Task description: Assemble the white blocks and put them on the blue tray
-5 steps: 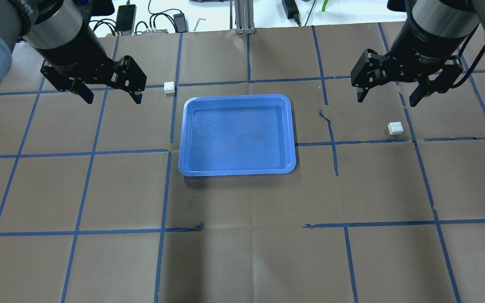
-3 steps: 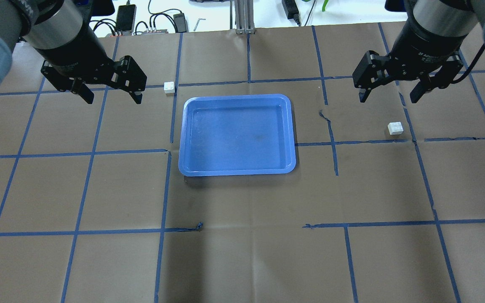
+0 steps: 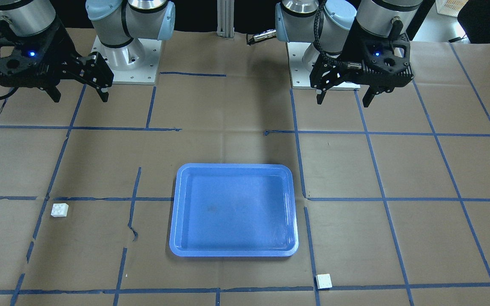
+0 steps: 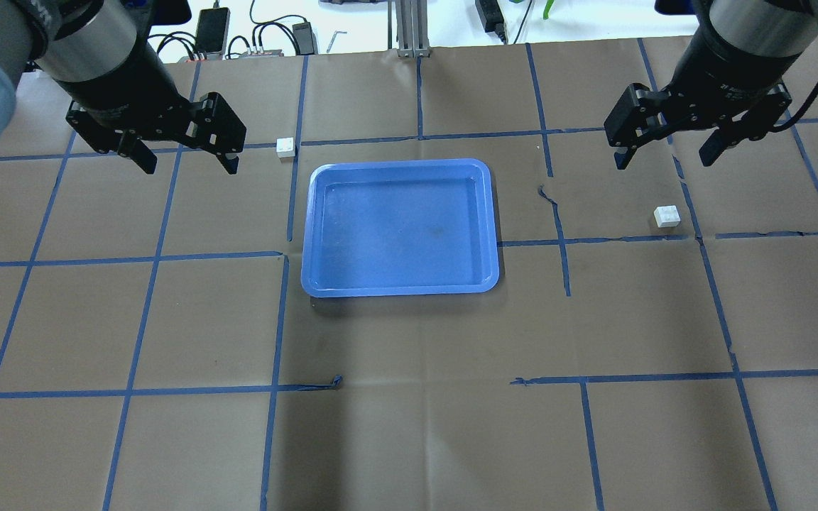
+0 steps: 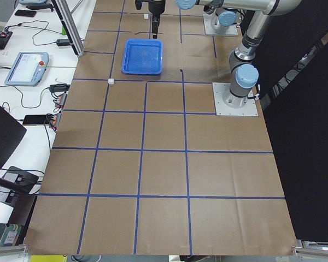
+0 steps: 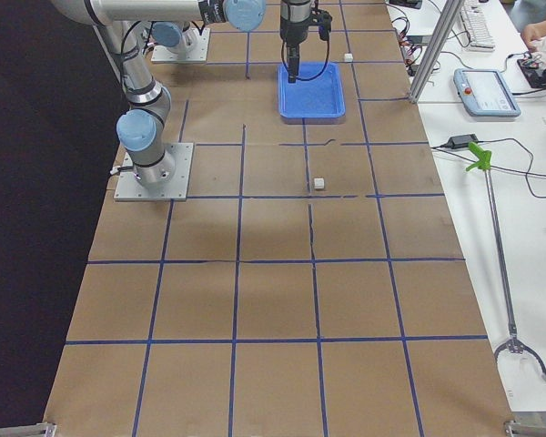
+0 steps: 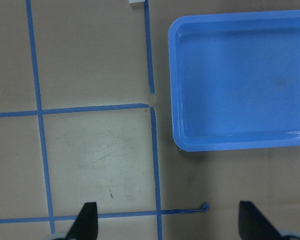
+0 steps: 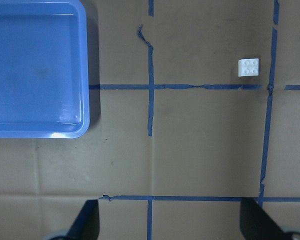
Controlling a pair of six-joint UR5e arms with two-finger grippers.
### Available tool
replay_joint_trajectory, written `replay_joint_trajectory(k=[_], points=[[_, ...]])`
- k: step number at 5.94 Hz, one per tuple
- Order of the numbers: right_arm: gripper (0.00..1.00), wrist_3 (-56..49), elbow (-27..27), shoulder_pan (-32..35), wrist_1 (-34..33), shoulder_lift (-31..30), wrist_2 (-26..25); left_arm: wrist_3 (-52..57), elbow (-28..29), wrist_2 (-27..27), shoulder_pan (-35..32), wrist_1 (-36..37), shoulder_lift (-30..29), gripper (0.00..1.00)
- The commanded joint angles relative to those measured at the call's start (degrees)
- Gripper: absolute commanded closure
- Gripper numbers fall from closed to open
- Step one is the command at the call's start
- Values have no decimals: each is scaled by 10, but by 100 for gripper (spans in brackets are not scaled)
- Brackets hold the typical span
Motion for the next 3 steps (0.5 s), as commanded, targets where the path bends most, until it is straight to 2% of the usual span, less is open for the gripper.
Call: replay_joint_trajectory(k=[1, 3], points=[[0, -6, 1, -6, 1, 2, 0, 1, 0, -1, 0, 0, 1, 1], [0, -132, 4, -16, -26, 6, 3, 5, -12, 1, 7, 1, -14, 1]])
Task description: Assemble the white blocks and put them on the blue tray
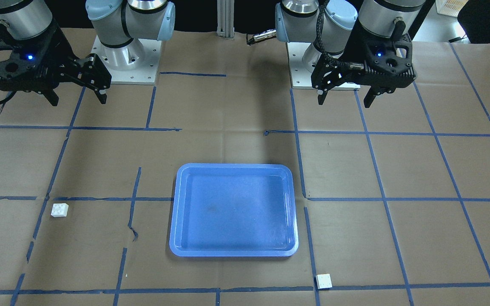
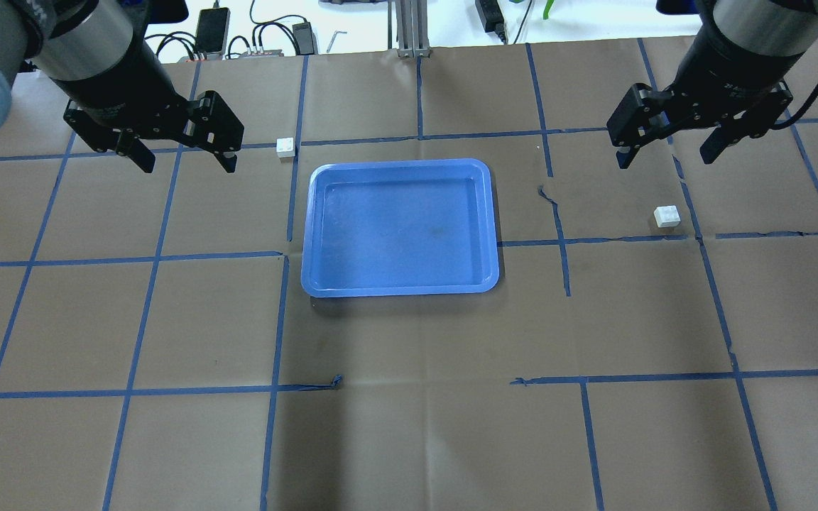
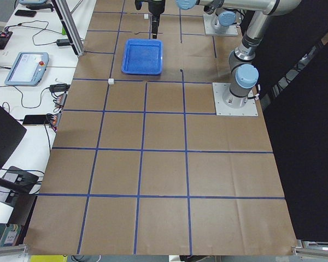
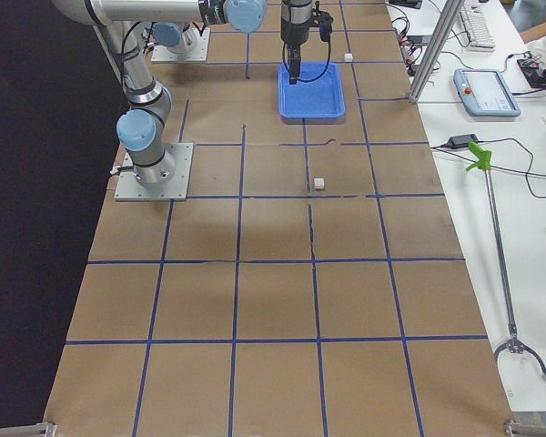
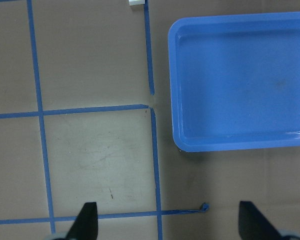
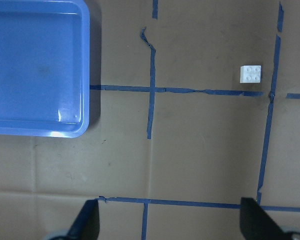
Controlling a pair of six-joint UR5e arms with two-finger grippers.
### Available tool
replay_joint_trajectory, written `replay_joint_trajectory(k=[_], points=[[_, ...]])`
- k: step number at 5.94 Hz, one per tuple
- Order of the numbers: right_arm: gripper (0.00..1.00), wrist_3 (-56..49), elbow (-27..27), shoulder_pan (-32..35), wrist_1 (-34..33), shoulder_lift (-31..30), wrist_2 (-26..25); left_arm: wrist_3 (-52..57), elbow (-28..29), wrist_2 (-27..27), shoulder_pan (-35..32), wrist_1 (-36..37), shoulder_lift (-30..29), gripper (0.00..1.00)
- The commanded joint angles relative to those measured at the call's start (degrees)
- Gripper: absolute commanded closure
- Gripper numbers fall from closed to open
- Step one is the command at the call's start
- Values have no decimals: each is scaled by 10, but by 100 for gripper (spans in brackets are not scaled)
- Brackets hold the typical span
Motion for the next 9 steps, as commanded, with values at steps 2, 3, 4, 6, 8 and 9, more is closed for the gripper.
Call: replay_joint_trajectory(k=[2, 3, 4, 6, 8, 9], points=[[0, -249, 3, -62, -13, 17, 1, 4, 2, 5, 6, 24, -60, 1], [0, -393, 3, -79, -14, 32, 3, -2, 15, 17, 5, 68, -120, 1], [0, -553, 2, -99, -28, 50, 0, -6, 18, 16, 5, 117, -165, 1], [0, -834, -2, -165, -78, 85, 6, -4, 24, 16, 6, 247, -269, 1], [0, -1017, -5, -204, -150, 126, 7, -12, 78, 14, 6, 284, -362, 1], [0, -1025, 3, -210, -150, 134, 58, -18, 110, 14, 6, 287, -402, 1]])
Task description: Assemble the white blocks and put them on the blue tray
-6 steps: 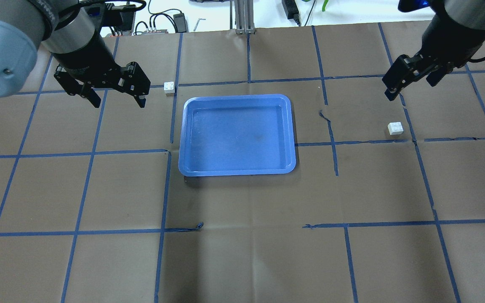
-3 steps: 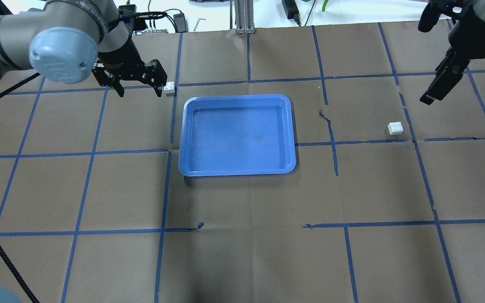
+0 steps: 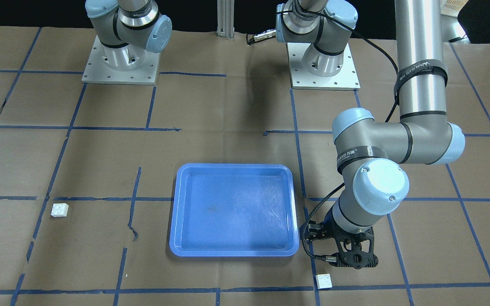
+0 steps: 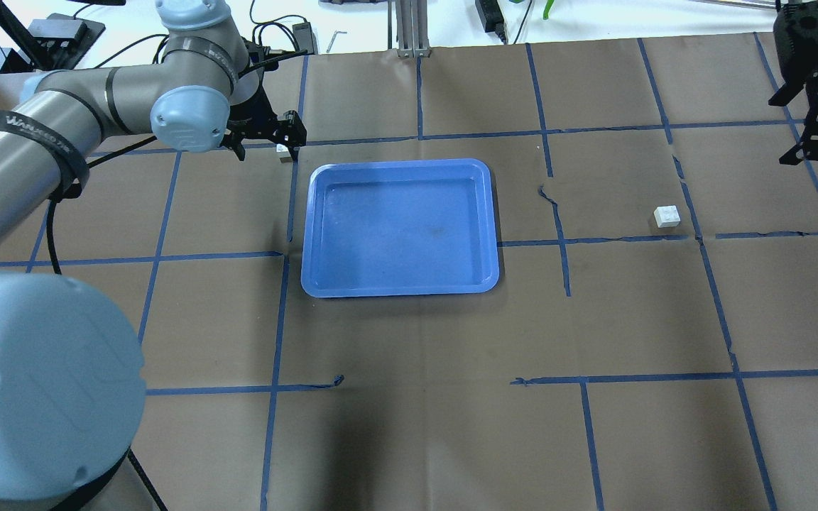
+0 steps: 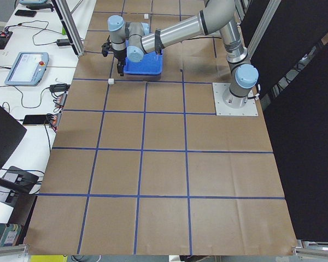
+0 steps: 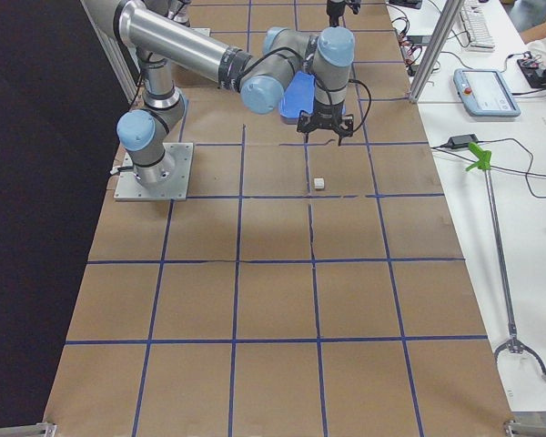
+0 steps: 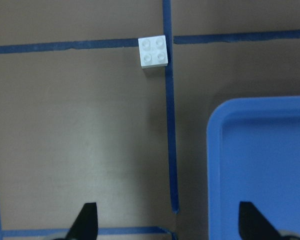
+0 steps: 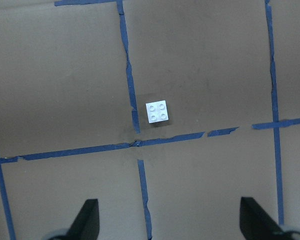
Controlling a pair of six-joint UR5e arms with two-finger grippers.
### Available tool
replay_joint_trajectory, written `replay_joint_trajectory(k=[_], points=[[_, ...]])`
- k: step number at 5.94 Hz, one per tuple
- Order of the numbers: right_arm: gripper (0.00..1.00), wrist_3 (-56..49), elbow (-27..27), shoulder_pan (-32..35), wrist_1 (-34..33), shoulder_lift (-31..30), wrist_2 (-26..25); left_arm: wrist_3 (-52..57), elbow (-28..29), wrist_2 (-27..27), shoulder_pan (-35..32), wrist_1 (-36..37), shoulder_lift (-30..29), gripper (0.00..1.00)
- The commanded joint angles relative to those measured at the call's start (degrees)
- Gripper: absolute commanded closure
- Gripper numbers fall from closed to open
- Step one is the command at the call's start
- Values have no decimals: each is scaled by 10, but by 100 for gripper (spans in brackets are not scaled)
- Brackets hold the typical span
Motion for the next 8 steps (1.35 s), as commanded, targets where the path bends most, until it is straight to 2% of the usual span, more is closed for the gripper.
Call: replay_joint_trajectory(k=[1, 4, 5, 6, 8], points=[[0, -53, 8, -31, 0, 33, 92, 0, 44, 1, 0, 39, -66, 1], [0, -188, 8, -69, 1, 131, 199, 1, 53, 2, 0, 89, -100, 1], [0, -211, 8, -69, 0, 169, 231, 2, 58, 1, 0, 94, -109, 14], [0, -213, 7, -69, -1, 200, 243, 2, 61, 1, 0, 102, -112, 16], [0, -235, 7, -69, -1, 238, 249, 3, 62, 1, 6, 102, -112, 78]])
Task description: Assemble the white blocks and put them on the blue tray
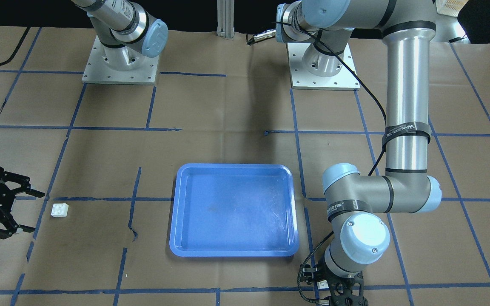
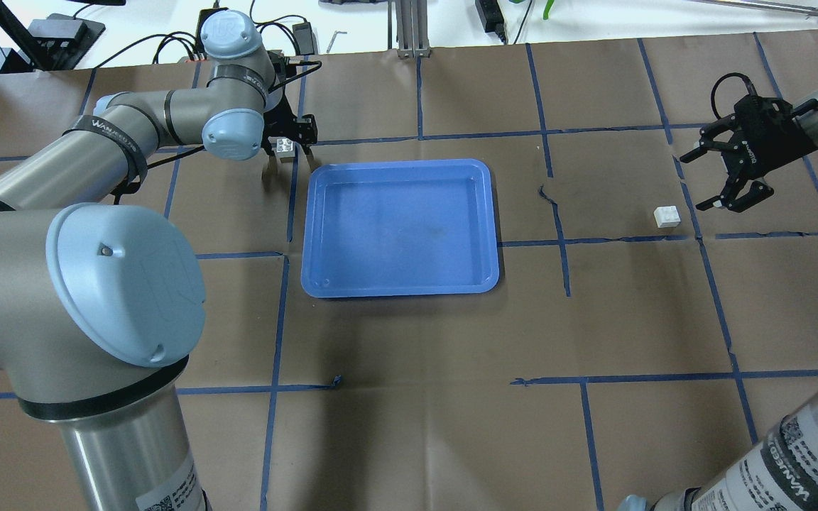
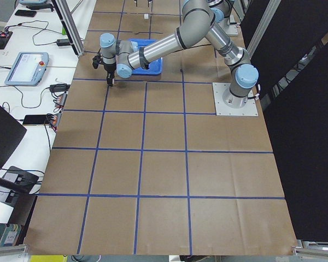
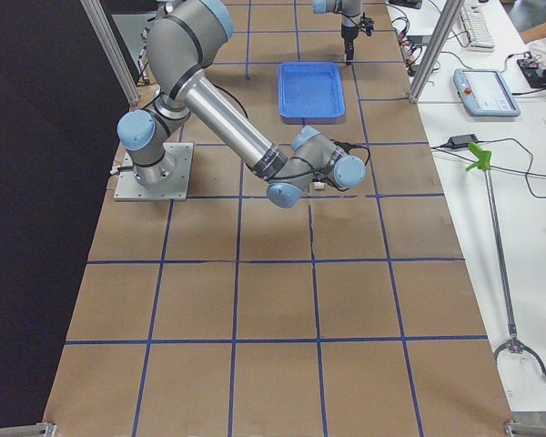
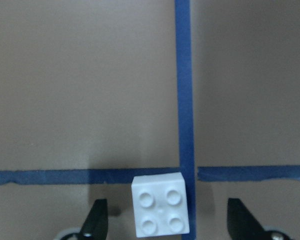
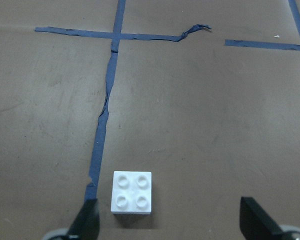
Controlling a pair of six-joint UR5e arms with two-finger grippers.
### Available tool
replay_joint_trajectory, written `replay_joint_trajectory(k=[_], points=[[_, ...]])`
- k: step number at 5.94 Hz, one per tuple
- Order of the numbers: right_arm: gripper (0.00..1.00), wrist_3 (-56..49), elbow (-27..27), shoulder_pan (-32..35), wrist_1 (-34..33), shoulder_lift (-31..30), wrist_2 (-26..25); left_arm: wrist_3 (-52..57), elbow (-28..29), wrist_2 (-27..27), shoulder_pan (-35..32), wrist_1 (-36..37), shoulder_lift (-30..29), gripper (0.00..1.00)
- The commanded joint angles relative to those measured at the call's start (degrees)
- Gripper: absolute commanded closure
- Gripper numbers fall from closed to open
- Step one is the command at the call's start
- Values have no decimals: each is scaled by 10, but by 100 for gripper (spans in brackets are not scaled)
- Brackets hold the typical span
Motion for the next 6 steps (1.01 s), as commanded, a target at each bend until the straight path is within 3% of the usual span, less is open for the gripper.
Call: replay_joint_trajectory(k=[1, 3, 4, 6], points=[[1, -15, 1, 0, 2, 24, 3, 4, 0, -2, 8, 1, 6, 100], [1, -16, 6, 0, 5, 30, 1, 6, -13, -2, 21, -5, 31, 100], [1, -16, 20, 0, 4, 27, 1, 18, -47, -2, 16, -15, 75, 100], [1, -16, 24, 0, 4, 27, -2, 152, -175, 0, -8, -9, 157, 100]])
